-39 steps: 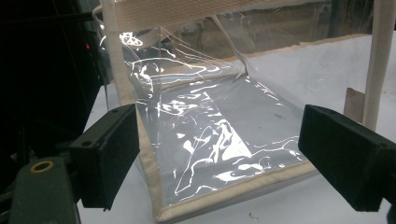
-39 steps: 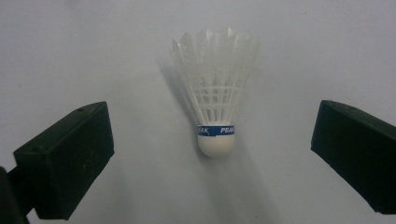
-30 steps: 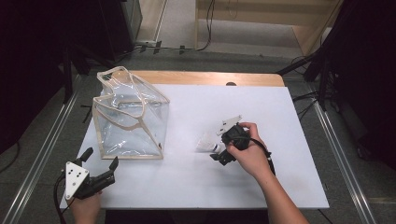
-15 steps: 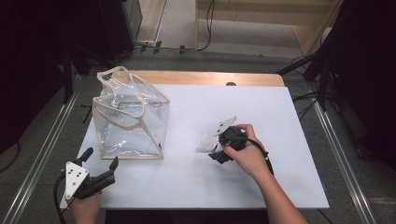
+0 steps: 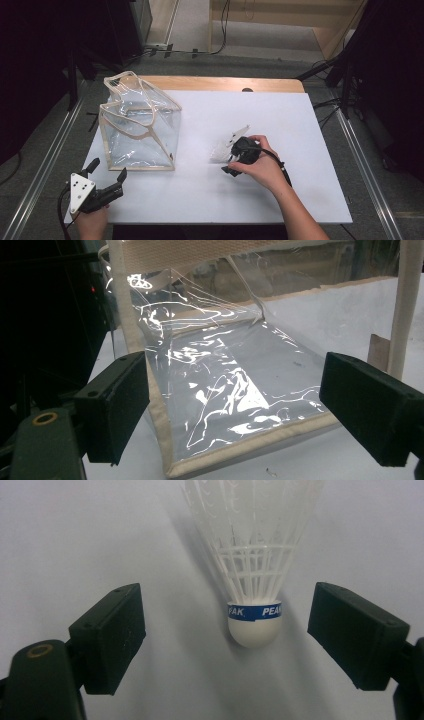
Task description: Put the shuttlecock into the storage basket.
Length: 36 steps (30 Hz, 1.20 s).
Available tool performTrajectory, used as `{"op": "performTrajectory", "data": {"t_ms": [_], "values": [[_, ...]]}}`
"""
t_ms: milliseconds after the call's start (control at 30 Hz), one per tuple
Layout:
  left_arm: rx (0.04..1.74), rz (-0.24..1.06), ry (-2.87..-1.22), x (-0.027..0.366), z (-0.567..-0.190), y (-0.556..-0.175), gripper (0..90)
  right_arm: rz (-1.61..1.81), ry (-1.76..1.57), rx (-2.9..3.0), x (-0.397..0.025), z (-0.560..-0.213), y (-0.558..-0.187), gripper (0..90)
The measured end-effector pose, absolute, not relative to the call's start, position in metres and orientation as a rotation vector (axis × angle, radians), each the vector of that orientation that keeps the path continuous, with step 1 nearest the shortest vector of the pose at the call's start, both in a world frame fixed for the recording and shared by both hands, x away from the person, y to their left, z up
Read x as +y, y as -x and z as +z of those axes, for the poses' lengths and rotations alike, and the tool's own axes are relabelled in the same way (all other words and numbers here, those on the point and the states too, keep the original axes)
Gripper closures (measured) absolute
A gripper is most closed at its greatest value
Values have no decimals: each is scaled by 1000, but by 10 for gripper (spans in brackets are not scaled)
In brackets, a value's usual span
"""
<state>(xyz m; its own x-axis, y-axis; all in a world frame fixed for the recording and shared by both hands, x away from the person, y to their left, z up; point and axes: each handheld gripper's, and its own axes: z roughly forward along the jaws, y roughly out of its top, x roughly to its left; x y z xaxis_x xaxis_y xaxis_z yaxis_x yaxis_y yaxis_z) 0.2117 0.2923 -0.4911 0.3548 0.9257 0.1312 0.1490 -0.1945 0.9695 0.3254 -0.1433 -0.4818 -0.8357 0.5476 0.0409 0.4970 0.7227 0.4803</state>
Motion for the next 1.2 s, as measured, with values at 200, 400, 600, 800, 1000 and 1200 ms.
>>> {"op": "performTrajectory", "data": {"t_ms": [200,400,600,800,1000,1200], "values": [[988,968,-1609,292,-491,-212,133,743,-885,2801,-147,-481,-327,449],[990,964,-1605,292,-491,-212,133,701,-877,2797,-148,-481,-330,542],[993,965,-1605,292,-491,-212,133,667,-861,2779,-148,-481,-331,627],[993,965,-1607,293,-491,-213,133,750,-904,2785,-153,-476,-331,630],[995,964,-1606,293,-491,-213,132,793,-920,2772,-156,-469,-333,631],[995,962,-1605,293,-491,-213,133,808,-916,2777,-155,-464,-334,632]]}}
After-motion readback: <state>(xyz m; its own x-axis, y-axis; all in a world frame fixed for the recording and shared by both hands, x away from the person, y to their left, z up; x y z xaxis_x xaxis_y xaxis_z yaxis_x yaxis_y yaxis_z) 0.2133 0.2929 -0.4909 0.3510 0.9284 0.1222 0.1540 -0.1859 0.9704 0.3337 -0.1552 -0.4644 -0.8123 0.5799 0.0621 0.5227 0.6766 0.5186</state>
